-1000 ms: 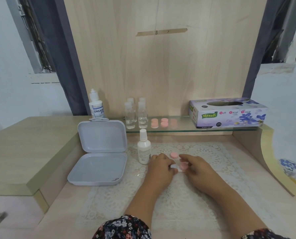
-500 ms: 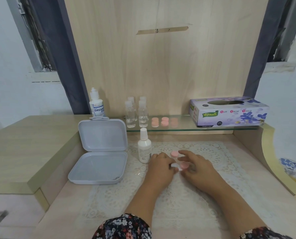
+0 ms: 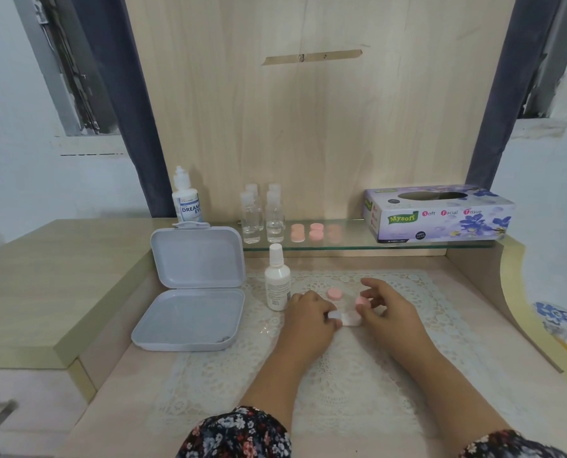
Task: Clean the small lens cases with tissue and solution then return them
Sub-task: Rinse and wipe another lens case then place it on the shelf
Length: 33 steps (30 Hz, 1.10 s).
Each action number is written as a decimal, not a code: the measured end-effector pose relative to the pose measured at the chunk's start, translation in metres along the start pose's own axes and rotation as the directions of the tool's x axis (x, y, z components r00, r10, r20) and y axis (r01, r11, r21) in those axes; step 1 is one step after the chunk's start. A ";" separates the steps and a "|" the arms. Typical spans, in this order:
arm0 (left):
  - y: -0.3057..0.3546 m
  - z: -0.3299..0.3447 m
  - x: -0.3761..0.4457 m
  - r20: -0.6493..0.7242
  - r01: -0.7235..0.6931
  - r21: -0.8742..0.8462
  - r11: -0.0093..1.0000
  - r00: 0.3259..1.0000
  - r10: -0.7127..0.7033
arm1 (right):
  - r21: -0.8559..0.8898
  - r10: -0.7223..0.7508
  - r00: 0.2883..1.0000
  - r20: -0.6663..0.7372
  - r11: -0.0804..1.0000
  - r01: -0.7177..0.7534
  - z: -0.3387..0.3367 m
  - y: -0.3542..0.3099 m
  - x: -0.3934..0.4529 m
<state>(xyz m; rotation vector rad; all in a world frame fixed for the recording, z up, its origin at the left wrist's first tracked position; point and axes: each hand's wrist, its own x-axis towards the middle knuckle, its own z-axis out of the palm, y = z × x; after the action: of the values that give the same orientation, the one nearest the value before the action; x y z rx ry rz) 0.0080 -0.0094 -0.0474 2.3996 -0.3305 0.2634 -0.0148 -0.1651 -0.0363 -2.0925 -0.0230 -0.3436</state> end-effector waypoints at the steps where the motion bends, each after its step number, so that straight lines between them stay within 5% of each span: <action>1: 0.000 0.000 0.000 -0.001 0.004 0.000 1.000 1.000 -0.004 | 0.017 0.020 1.000 -0.015 1.000 -0.020 0.000 0.001 0.001; 7: -0.001 -0.001 -0.002 -0.021 -0.005 -0.032 0.999 1.000 0.004 | -0.024 0.114 0.993 0.007 0.993 -0.114 -0.005 -0.002 0.013; 24: 0.001 -0.004 -0.005 -0.016 -0.007 -0.043 0.999 1.000 0.006 | -0.236 0.071 0.994 0.082 0.971 -0.050 0.002 -0.004 0.035; 29: 0.002 -0.004 -0.006 -0.002 0.006 -0.044 0.999 1.000 -0.006 | -0.635 -0.049 0.970 0.237 0.748 0.193 0.008 -0.010 0.029; 33: 0.000 -0.004 -0.005 -0.002 0.013 -0.027 1.000 1.000 -0.013 | -0.673 -0.032 0.979 0.202 0.721 0.162 0.010 -0.011 0.030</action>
<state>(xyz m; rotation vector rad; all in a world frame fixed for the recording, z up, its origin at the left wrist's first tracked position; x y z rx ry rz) 0.0029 -0.0060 -0.0458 2.3737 -0.3158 0.2548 0.0143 -0.1545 -0.0240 -2.8782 -0.1303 -0.2442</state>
